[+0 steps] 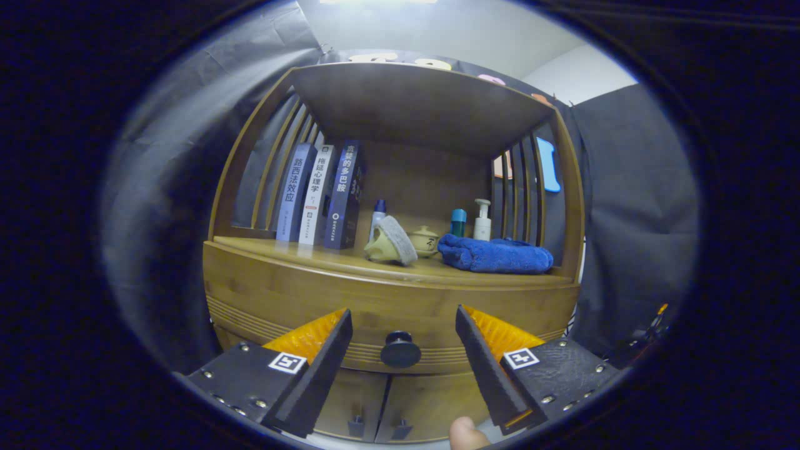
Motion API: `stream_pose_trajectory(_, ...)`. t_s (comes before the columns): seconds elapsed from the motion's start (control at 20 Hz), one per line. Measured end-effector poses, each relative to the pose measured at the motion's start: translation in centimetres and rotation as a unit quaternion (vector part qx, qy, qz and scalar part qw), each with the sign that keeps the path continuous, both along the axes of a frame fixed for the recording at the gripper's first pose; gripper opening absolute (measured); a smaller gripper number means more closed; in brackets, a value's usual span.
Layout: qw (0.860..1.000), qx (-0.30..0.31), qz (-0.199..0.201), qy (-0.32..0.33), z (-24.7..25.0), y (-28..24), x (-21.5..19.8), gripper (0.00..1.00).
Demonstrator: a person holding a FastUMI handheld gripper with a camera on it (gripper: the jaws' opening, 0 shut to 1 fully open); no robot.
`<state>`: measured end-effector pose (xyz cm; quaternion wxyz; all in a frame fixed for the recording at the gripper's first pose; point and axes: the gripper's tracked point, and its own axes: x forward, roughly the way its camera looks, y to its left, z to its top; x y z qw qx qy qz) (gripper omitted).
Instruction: Pull open the drawer, take out the items inside it, and place them on the countertop above the cabinet.
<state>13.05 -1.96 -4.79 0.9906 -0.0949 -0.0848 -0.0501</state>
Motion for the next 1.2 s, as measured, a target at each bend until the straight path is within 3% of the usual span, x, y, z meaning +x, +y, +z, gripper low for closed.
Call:
stream_pose_trajectory(0.3,0.999,0.010,-0.016,-0.025,6.7,-0.7,-5.7,0.99)
stream_pose_trajectory(0.7,0.998,0.063,0.010,-0.024,14.2,0.0,-14.5,0.99)
stream_pose_trajectory(0.85,0.998,0.064,0.027,-0.002,14.7,0.1,-17.7,0.99)
stream_pose_trajectory(1.0,0.999,0.039,-0.003,-0.019,15.6,-1.9,-20.0,0.99)
stream_pose_trajectory(1.2,0.998,0.058,0.003,0.014,13.5,-1.8,-21.4,0.99)
